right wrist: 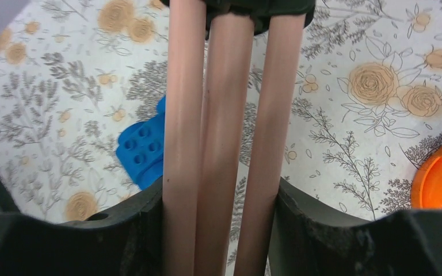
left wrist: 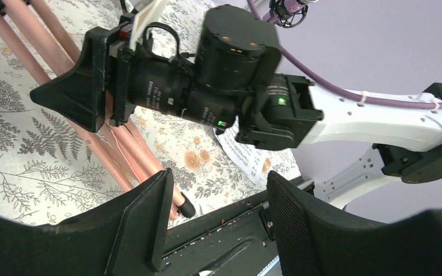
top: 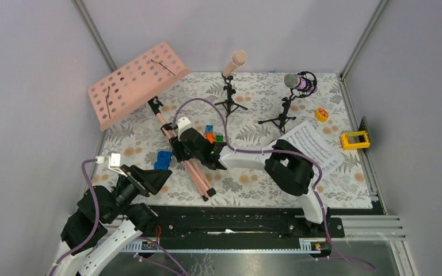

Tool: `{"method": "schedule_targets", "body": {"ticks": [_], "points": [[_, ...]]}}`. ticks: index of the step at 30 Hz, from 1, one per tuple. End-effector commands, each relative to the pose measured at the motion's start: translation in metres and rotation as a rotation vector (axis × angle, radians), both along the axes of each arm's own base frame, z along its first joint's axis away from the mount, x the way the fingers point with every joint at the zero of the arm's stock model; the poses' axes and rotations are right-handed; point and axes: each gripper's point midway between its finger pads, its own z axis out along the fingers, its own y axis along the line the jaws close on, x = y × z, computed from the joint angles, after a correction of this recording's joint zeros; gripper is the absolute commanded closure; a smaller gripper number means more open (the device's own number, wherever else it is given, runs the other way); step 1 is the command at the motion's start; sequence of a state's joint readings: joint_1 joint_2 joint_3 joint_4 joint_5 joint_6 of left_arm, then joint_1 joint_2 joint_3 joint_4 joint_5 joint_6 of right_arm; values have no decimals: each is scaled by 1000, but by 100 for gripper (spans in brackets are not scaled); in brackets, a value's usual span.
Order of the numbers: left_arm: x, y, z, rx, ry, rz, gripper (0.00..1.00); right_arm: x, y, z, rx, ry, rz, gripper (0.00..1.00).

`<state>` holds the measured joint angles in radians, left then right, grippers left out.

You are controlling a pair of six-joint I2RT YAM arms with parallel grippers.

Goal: Pack up the instrument practice props

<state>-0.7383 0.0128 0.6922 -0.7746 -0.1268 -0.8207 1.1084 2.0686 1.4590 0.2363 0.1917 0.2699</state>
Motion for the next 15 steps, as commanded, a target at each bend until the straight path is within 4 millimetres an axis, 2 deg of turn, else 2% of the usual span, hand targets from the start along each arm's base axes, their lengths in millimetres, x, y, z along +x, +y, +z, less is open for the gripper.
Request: {"method": "schedule_targets", "body": {"ticks": [1, 10, 15], "points": [[-1, 10, 14, -22, -30, 34, 35, 46, 40, 171, 488, -238, -42, 100], [-1, 11, 14, -17, -33, 38, 35, 70, 60, 124, 419, -179, -31, 100], [2, 14, 16, -23, -33, 66, 20, 87, 67, 100, 367, -165, -67, 100]]}}
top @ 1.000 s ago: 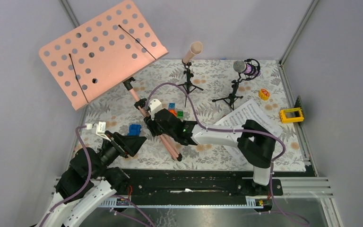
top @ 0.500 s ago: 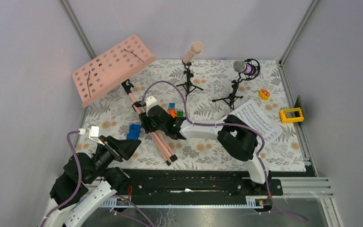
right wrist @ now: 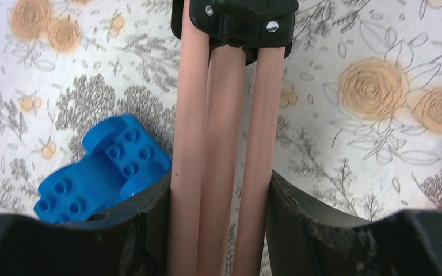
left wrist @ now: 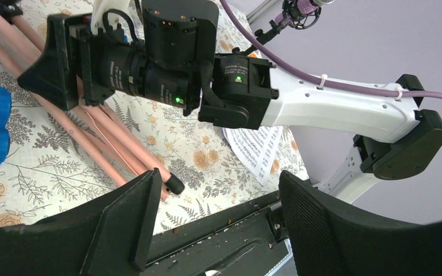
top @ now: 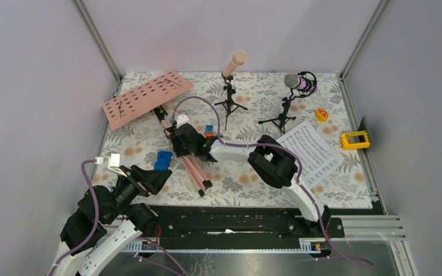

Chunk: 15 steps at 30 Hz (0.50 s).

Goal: Pack up the instrument practice props

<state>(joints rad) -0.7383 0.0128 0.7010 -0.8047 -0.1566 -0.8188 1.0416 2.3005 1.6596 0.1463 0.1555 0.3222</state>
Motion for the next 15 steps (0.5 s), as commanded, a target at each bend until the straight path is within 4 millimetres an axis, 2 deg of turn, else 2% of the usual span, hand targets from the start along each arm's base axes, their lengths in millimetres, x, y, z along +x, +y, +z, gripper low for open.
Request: {"method": "schedule_targets", "body": {"ticks": [1, 3, 7, 9, 11, 15], "points": [[2, 9, 20, -37, -44, 44, 17, 49, 59, 160, 410, -288, -20, 100], [5, 9, 20, -30, -36, 57, 10, 53, 57, 156, 382, -299, -23, 91], [12, 10, 24, -2, -27, 85, 3, 56, 44, 159, 340, -334, -22, 44], [18, 8, 23, 37, -11, 95, 1, 54, 37, 160, 305, -354, -10, 26], [24, 6, 23, 80, 2, 102, 1, 50, 30, 164, 270, -366, 7, 16], [42, 5, 22, 185, 26, 144, 1, 40, 8, 176, 186, -377, 36, 2]]}}
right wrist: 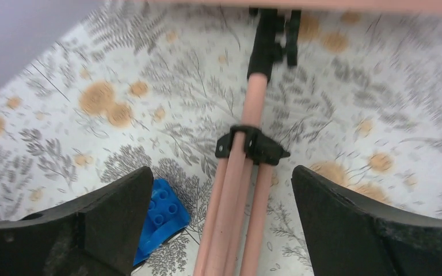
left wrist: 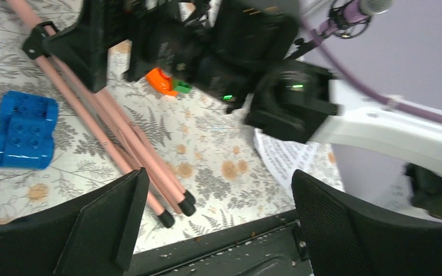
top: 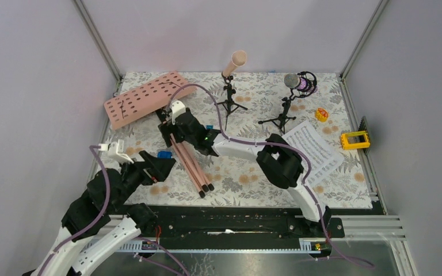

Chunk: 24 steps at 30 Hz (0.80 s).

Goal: Pack up the instrument practice props

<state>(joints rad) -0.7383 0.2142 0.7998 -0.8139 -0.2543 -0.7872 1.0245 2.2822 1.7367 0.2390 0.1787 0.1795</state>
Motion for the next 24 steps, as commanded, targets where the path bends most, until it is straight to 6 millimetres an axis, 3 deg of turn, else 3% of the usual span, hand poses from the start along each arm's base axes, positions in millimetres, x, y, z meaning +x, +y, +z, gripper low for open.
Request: {"method": "schedule_targets", "body": {"ticks": [1, 6, 11, 15, 24], "points": [[21, 2, 12, 98, -20, 56, 1, 1, -15, 115, 92, -164, 12, 1], [38, -7, 12, 179, -17, 61, 1, -34, -67, 95, -51, -35, 20, 0], [51, -17, 11, 195, -26, 60, 1, -75, -133, 49, -149, 149, -66, 0], [60, -29, 4, 228, -2, 39, 1, -104, -172, 29, -223, 257, -97, 1], [85, -62, -8, 255, -33, -29, 1, -129, -260, 20, -238, 222, -270, 0]]}}
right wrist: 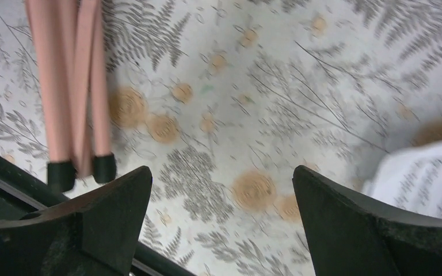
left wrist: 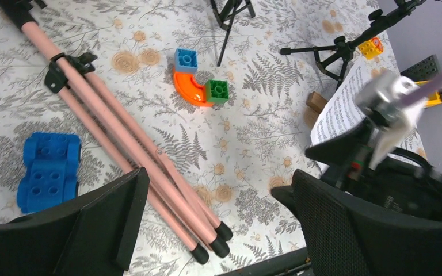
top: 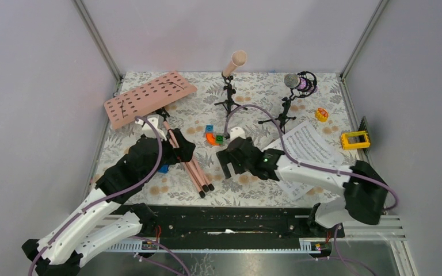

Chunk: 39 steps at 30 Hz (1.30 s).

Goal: Pack up the instrument practice props

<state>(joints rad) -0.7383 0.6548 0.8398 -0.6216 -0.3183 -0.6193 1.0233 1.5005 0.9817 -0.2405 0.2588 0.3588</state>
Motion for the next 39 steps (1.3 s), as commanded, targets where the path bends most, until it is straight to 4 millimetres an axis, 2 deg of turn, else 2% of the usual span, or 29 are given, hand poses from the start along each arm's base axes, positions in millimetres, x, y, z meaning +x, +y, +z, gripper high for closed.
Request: {"method": "schedule_targets", "body": {"ticks": [1, 3, 7, 12, 14, 18, 23, 25, 27, 29, 33, 36, 39], "points": [[18, -24, 19, -47, -108, -64, 1, 5, -36, 28, 28, -115, -106, 0], [24, -34, 16, -52, -115, -80, 1, 2, -58, 27, -19, -139, -127, 0], [39, -48, 13, -55, -143, -91, 1, -6, -88, 46, -48, -179, -155, 0], [55, -56, 10, -54, -207, -82, 1, -28, -86, 86, 116, -194, -49, 0], [59, -58, 9, -63, -256, -86, 1, -34, -92, 104, 190, -224, -51, 0], [67, -65, 17, -94, -391, -107, 1, -40, -105, 123, 268, -282, -62, 0], [83, -79, 31, -125, -565, -117, 1, -45, -122, 130, 278, -303, -90, 0], [90, -92, 33, -106, -625, -165, 1, -47, -126, 132, 269, -296, -87, 0], [99, -113, 26, -87, -660, -262, 1, -50, -129, 133, 259, -288, -82, 0], [112, -123, 25, -106, -682, -330, 1, -53, -133, 133, 245, -282, -74, 0], [144, -124, 15, -212, -671, -366, 1, -57, -141, 131, 236, -282, -77, 0], [171, -132, 0, -204, -651, -414, 1, -58, -142, 134, 259, -298, -76, 0], [188, -144, -13, -185, -643, -465, 1, -57, -145, 137, 271, -312, -81, 0]]}}
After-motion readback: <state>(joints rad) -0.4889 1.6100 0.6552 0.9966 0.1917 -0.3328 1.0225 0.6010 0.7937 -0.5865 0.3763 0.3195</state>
